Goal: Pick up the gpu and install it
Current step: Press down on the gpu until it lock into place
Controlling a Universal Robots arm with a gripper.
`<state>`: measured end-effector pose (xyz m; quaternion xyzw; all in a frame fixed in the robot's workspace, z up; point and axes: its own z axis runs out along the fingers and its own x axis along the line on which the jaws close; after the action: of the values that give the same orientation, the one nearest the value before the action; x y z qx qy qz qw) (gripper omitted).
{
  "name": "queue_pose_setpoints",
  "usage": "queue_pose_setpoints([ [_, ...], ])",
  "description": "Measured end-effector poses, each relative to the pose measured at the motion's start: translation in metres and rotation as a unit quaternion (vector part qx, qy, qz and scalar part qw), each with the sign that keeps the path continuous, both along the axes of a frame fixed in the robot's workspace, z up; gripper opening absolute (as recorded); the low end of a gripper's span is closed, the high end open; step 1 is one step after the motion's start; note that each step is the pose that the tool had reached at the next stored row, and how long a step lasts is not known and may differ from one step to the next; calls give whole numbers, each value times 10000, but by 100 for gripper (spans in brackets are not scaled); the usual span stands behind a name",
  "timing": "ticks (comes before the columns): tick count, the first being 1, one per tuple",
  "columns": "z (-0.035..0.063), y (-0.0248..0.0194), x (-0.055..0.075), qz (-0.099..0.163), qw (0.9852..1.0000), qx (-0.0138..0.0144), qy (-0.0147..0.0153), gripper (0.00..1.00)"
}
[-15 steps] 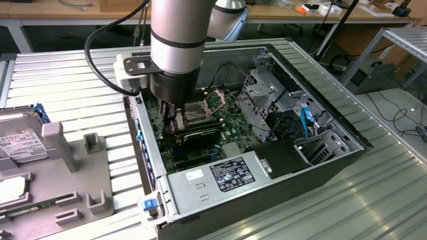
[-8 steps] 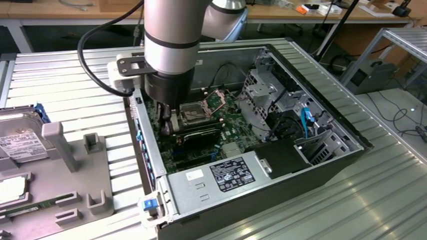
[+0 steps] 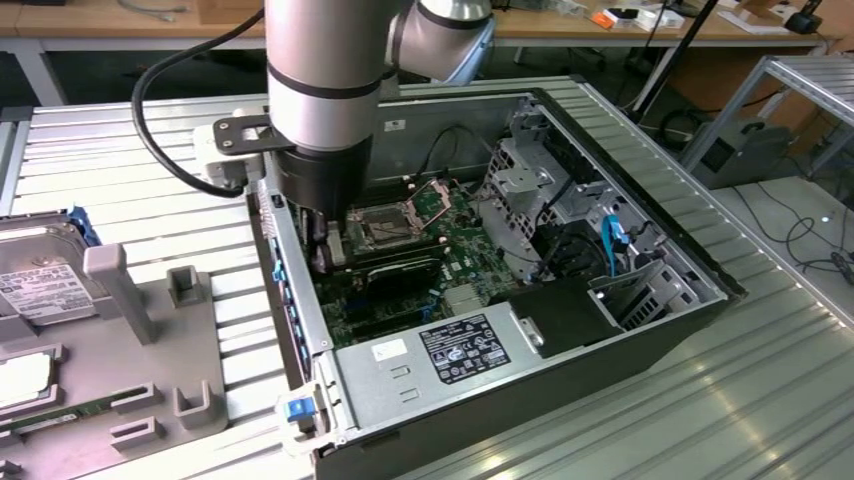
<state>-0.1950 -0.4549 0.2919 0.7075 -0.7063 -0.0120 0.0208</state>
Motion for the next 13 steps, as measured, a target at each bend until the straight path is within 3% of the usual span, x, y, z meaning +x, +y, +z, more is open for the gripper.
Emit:
queue_pose_setpoints([
  [7,0,-2,-3,-1,10000,-1,3,11],
  [10,-2,-2,75,-1,10000,-1,5,11],
  [13,-22,-2,258,-1,10000,0,18,11],
])
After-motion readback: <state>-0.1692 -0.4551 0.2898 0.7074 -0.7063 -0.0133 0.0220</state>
